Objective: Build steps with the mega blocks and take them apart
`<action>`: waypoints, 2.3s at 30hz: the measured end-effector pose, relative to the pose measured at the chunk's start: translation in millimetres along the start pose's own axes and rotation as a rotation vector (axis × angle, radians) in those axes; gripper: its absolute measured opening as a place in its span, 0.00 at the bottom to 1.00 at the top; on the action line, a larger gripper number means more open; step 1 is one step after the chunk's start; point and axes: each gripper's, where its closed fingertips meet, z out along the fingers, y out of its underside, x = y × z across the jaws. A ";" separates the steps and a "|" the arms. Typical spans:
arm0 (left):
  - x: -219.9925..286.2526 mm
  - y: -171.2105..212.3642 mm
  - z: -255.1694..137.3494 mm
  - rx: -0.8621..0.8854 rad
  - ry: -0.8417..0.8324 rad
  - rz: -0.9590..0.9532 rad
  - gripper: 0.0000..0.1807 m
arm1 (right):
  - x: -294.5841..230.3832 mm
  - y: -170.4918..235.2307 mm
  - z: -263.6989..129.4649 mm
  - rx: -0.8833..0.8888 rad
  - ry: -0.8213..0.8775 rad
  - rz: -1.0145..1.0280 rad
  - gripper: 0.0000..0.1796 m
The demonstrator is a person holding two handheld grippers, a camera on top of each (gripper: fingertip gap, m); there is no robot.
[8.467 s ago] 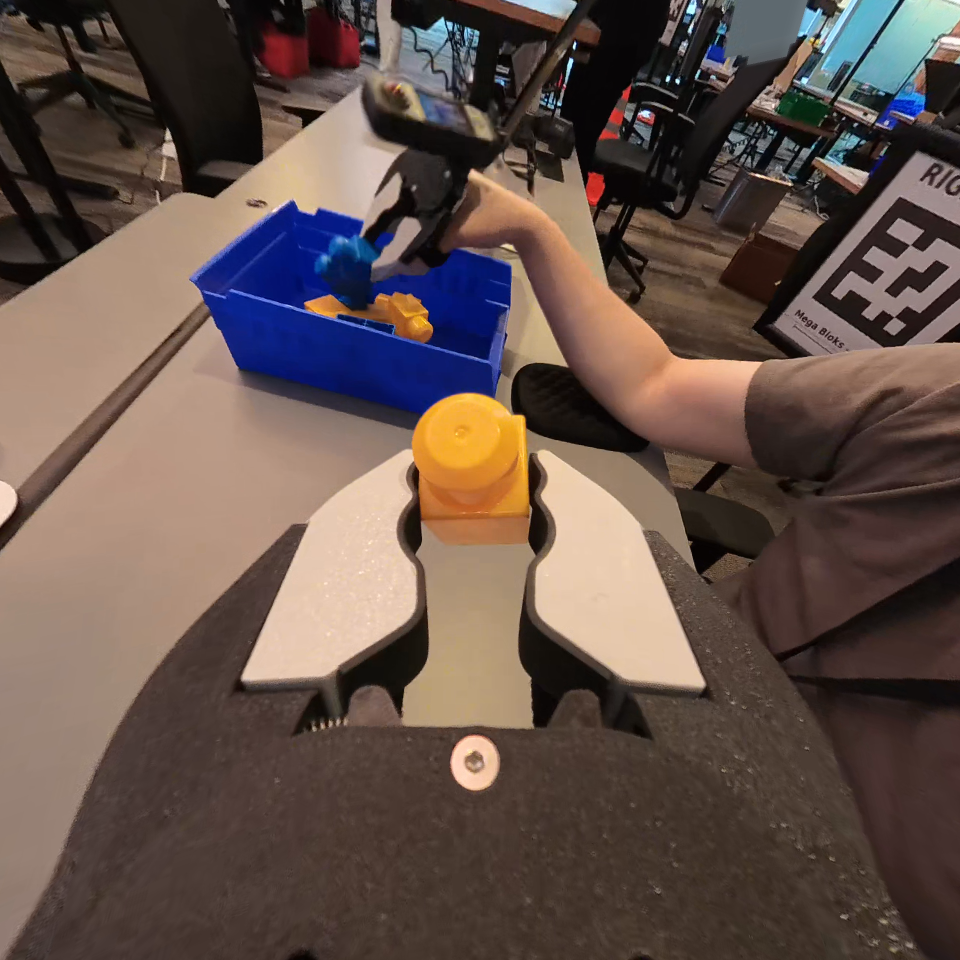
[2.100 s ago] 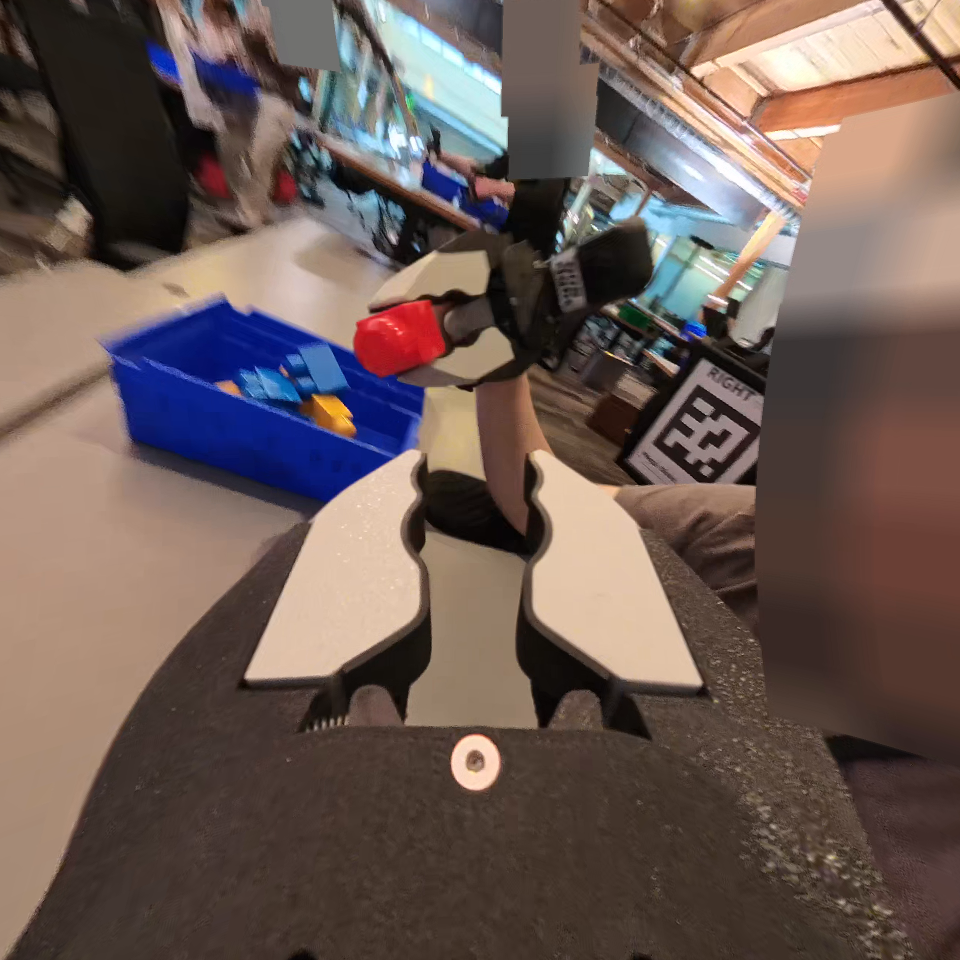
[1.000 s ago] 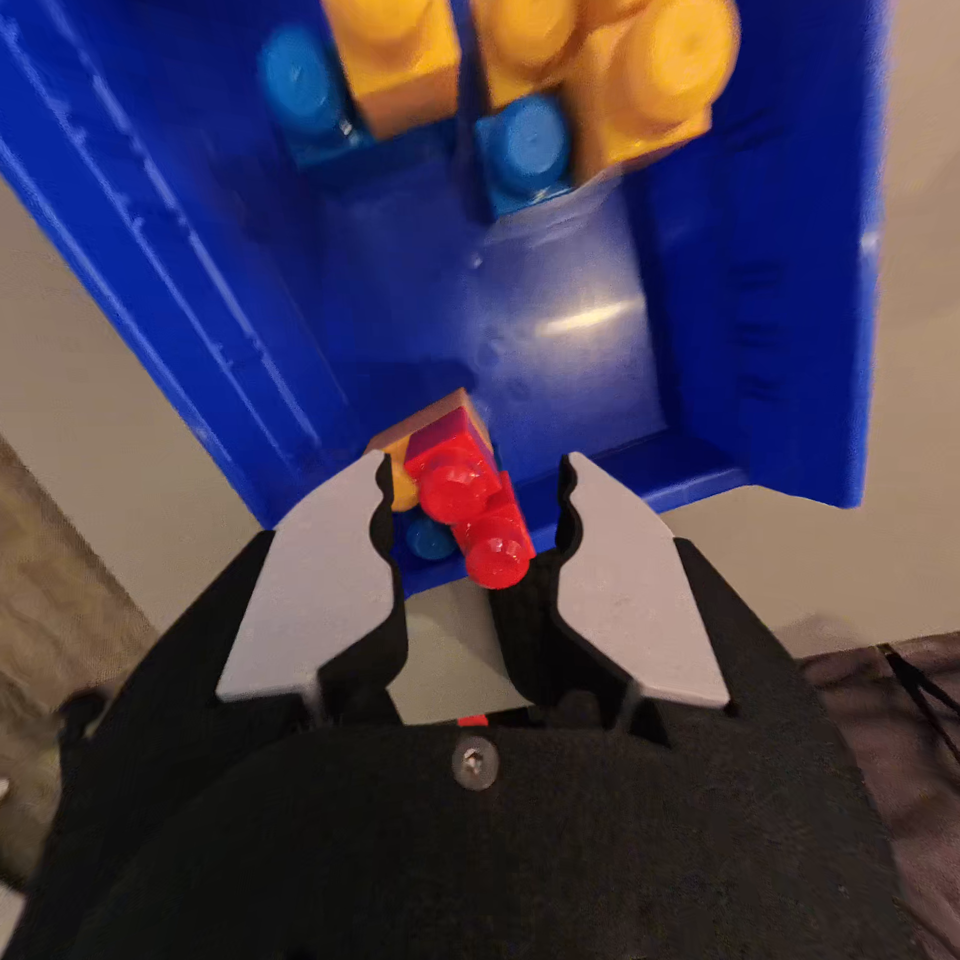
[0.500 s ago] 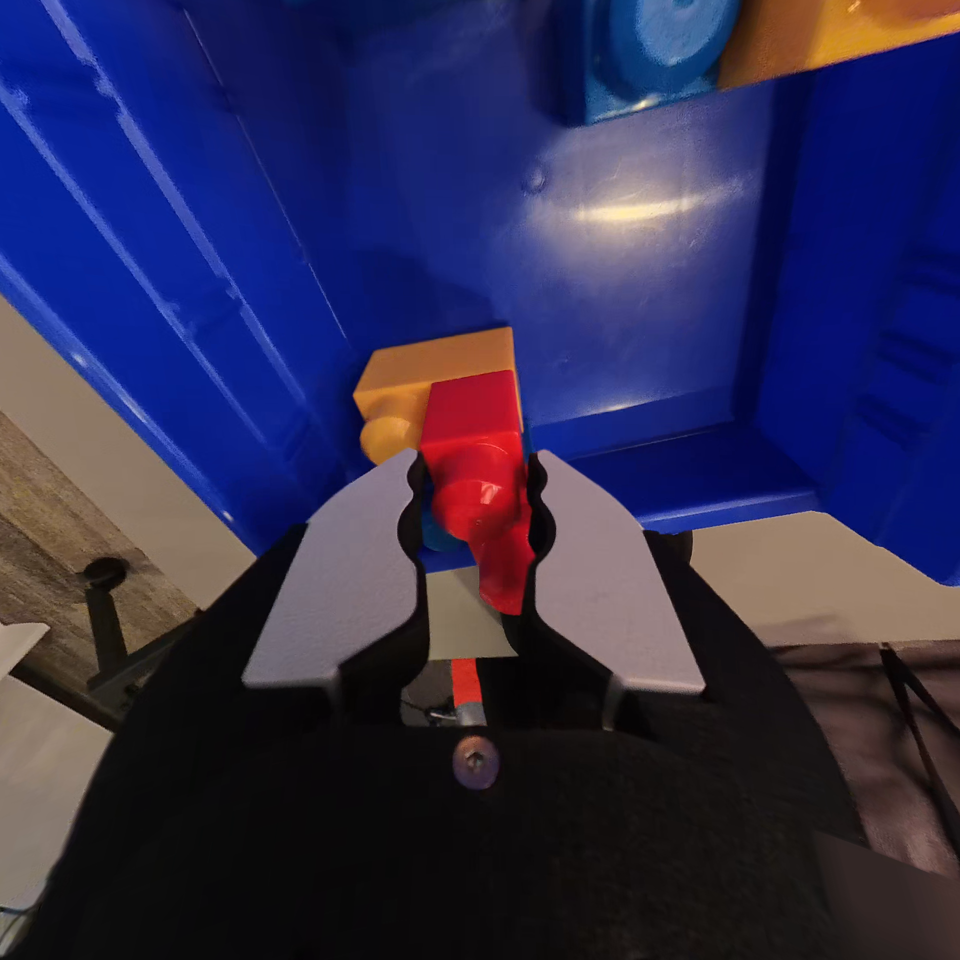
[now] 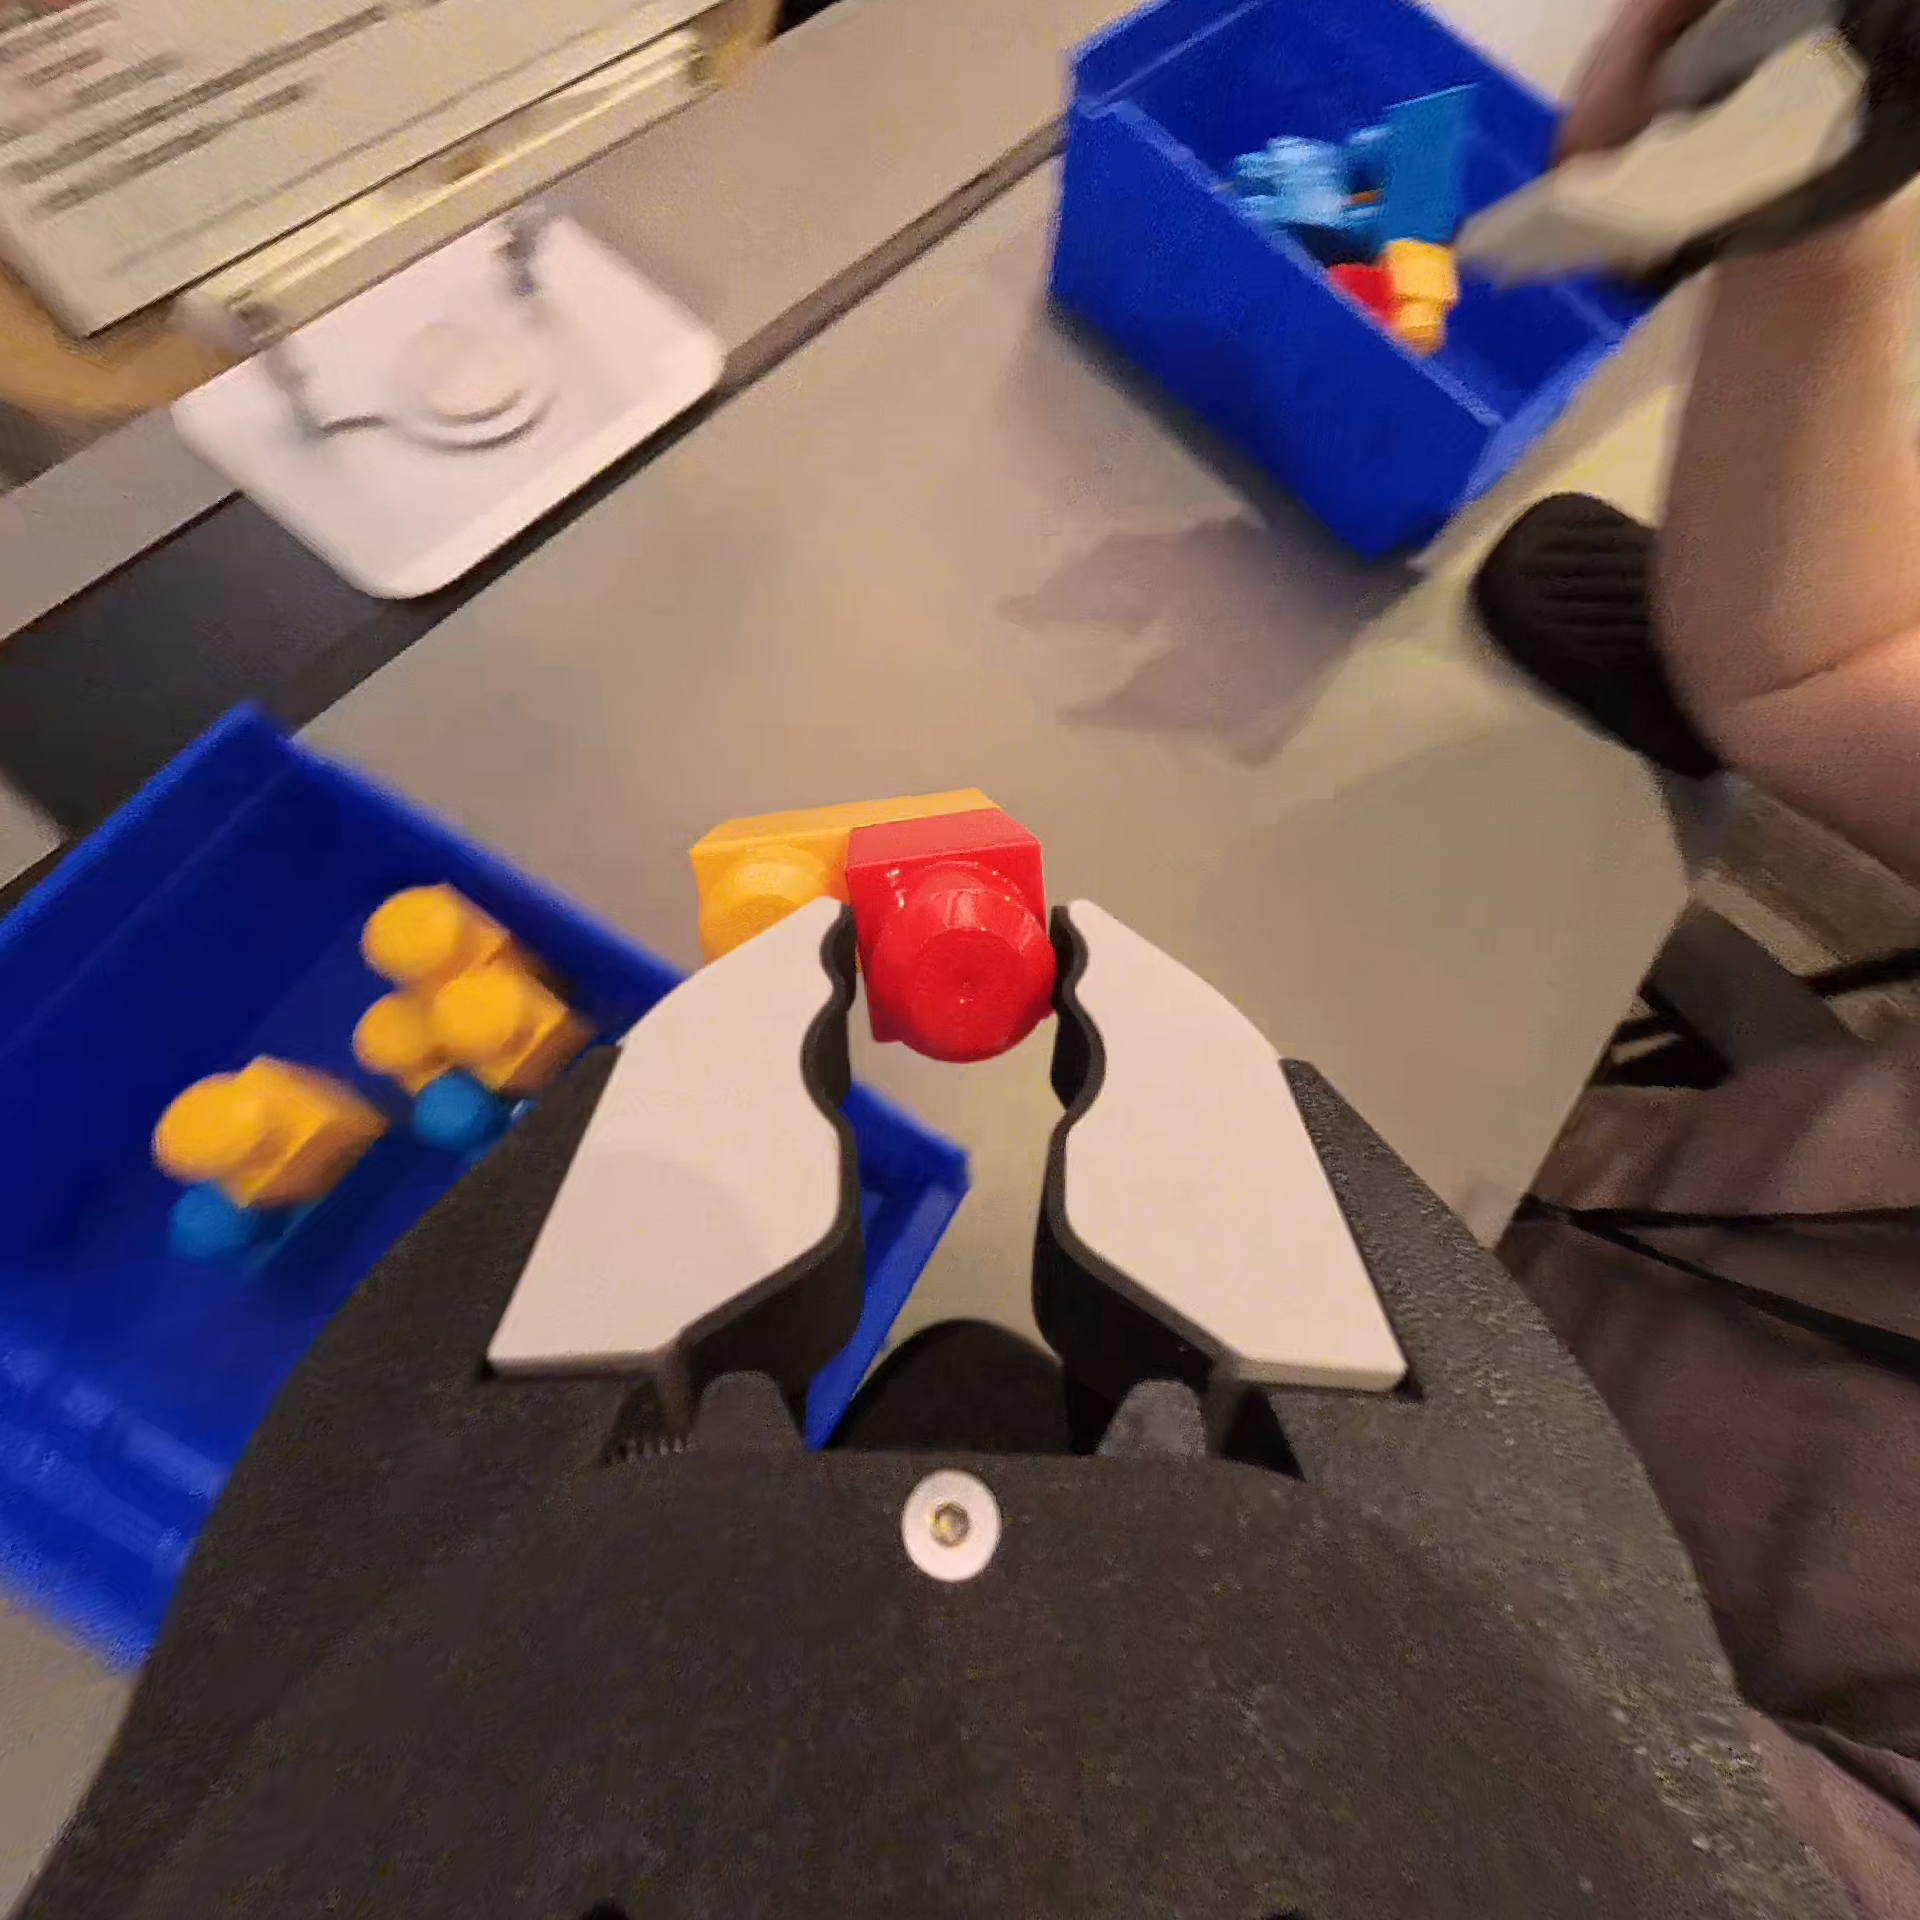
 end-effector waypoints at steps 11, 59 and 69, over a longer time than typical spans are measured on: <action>80.5 -36.0 81.0 -0.006 0.378 0.039 0.20 | -128.8 -34.1 88.9 0.134 0.071 -0.067 0.41; 111.3 -76.6 106.1 0.399 0.578 0.237 0.20 | 65.3 121.3 -47.8 -0.370 0.068 0.136 0.37; 136.5 -91.3 108.2 0.486 0.861 -0.039 0.20 | -96.7 -64.2 23.8 0.235 -0.005 -0.424 0.42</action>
